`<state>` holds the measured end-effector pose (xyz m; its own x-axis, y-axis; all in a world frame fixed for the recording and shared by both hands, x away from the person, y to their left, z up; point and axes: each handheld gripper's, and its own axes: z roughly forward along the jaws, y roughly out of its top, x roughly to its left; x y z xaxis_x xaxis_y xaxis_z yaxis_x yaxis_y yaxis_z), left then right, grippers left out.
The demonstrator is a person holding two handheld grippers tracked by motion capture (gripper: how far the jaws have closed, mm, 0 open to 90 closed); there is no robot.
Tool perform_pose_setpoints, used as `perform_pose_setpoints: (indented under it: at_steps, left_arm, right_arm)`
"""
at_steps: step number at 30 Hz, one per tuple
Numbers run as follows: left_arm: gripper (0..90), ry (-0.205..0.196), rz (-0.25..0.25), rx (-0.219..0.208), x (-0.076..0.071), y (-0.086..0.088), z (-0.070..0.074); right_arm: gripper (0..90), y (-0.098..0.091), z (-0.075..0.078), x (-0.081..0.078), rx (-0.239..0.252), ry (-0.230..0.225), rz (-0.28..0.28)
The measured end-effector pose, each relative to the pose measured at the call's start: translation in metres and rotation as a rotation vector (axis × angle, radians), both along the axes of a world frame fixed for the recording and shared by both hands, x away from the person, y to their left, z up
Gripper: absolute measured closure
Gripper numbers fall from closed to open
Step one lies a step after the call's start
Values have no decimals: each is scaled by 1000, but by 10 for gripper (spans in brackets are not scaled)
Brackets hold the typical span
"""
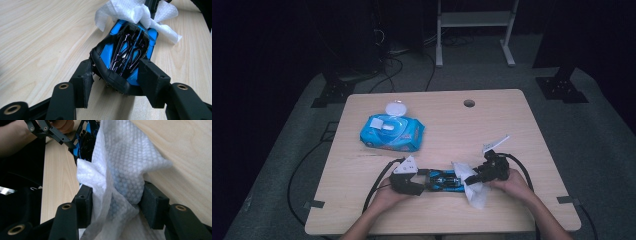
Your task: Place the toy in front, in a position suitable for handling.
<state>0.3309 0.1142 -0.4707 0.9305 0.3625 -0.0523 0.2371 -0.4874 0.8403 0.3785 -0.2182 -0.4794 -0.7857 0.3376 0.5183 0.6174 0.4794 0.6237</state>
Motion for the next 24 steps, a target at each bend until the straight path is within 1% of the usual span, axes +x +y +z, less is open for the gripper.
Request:
perform_pose_setpoints:
  at_steps: [1, 2, 3, 4, 5, 6, 7, 8, 9, 10, 11, 12, 13, 14, 15, 16, 17, 18, 21, 22, 23, 24]
  left_arm:
    - [400, 0, 0, 0, 0, 0, 0]
    - [369, 47, 9, 2, 4, 0, 0]
    - [352, 47, 9, 2, 4, 0, 0]
    - [352, 74, 7, 4, 8, 0, 0]
    - [318, 98, 15, 5, 10, -1, 0]
    - [266, 138, 25, 3, 15, -2, -1]
    - [259, 138, 25, 3, 15, -2, -1]
    - [252, 164, 6, 2, 18, -4, -3]
    - [253, 164, 6, 2, 18, -4, -3]
    - [254, 184, -13, 1, 19, -6, -4]
    - [258, 184, -13, 1, 19, -6, -4]
    - [258, 195, -25, 0, 19, -7, -4]
    - [308, 198, -39, -3, 19, -7, -4]
    - [353, 189, -66, -13, 17, -7, -3]
    - [373, 189, -66, -13, 17, -7, -3]
    - [373, 180, -71, -14, 17, -8, -3]
    - [405, 162, -82, -11, 16, -8, -2]
    - [445, 126, -89, 0, 13, -9, 0]
    - [458, 67, -85, 27, 11, -10, 1]
    - [458, 54, -82, 31, 11, -10, 1]
    - [459, 54, -82, 31, 11, -10, 1]
    - [460, 42, -78, 35, 11, -9, 2]
  right_arm:
    - [480, 0, 0, 0, 0, 0, 0]
    - [490, 1, 2, -3, -3, -30, 2]
    - [490, 1, 2, -3, -3, -30, 2]
    - [494, 1, 4, -5, -6, -45, 4]
    - [496, 1, 5, -7, -8, -64, 5]
    - [503, 2, 8, -11, -20, -102, 7]
    - [506, 3, 10, -13, -24, -123, 9]
    - [509, 3, 11, -15, -31, -142, 10]
    - [509, 3, 11, -15, -31, -142, 10]
    - [524, 3, 14, -21, -34, -179, 8]
    - [524, 3, 14, -21, -34, -179, 8]
    - [535, 3, 15, -23, -38, -199, 11]
    - [544, 3, 18, -27, -38, -228, 11]
    - [544, 3, 19, -28, -46, -236, 8]
    - [544, 3, 19, -28, -46, -236, 8]
    - [545, 4, 20, -30, -53, -246, 5]
    - [547, 4, 21, -31, -60, -261, 3]
    - [560, 5, 23, -33, -67, -287, -2]
    - [577, 7, 27, -35, -78, -334, -19]
    - [577, 9, 28, -36, -86, -348, -26]
    - [577, 9, 28, -36, -86, -348, -26]
    - [577, 11, 29, -34, -93, -365, -38]
